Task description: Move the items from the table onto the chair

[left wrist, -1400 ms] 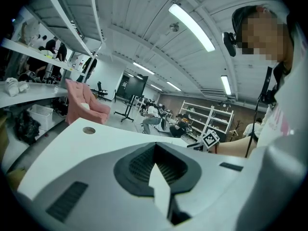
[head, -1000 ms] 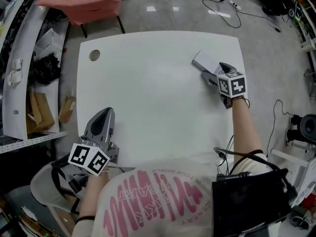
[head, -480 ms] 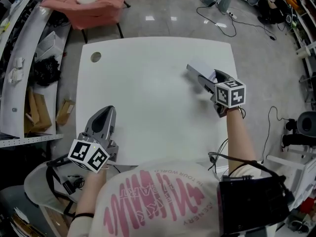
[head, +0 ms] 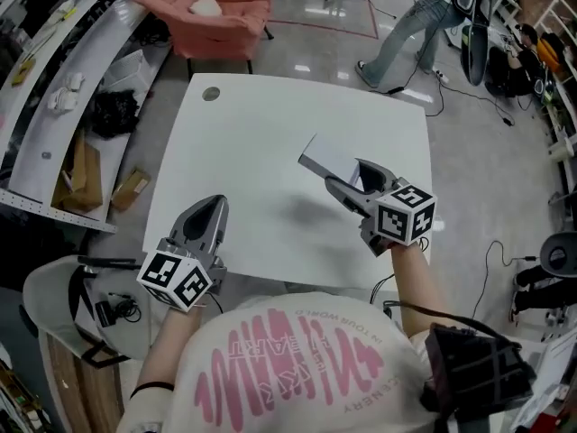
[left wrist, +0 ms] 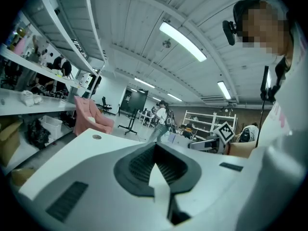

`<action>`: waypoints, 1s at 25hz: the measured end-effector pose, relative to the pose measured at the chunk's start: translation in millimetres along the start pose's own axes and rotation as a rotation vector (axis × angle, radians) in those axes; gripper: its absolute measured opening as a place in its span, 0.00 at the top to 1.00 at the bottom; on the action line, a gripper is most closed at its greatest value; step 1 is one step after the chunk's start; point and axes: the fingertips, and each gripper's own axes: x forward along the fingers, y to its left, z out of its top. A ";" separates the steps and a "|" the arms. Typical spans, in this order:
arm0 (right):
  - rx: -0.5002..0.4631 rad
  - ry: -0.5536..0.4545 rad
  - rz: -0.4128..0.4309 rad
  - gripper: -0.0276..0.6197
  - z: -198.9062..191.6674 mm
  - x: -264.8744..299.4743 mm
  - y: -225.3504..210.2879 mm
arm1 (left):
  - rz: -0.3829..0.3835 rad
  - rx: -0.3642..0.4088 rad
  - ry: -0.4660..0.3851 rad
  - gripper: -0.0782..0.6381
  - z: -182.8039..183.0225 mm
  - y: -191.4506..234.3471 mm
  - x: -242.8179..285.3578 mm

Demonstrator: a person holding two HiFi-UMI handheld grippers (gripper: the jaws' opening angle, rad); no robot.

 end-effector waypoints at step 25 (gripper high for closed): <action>-0.324 0.228 0.668 0.46 -49.1 126.2 354.8 | 0.743 -0.137 -0.216 0.88 -58.4 54.3 -379.7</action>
